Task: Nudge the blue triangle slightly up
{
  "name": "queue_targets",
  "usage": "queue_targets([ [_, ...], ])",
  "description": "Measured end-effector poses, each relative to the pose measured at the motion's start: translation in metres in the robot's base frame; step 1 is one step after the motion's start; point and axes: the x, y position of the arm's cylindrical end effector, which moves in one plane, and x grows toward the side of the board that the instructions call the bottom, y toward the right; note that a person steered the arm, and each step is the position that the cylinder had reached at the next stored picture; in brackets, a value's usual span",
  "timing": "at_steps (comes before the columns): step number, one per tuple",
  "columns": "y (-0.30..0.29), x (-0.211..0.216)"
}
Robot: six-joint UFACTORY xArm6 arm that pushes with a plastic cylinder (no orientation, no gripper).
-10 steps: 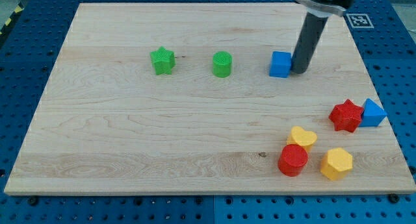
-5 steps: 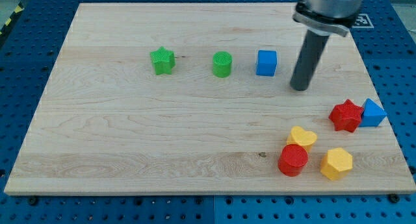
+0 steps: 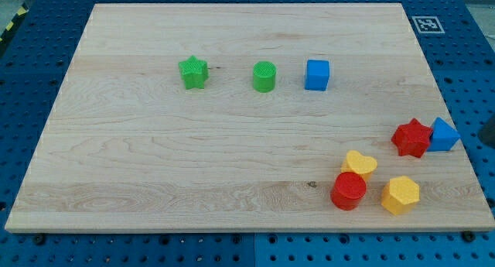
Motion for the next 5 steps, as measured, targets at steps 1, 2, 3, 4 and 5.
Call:
queue_targets([
  [1,-0.008,0.026],
  [2,-0.032,0.018],
  [3,-0.032,0.014],
  [4,-0.042,0.014],
  [5,-0.060,0.014],
])
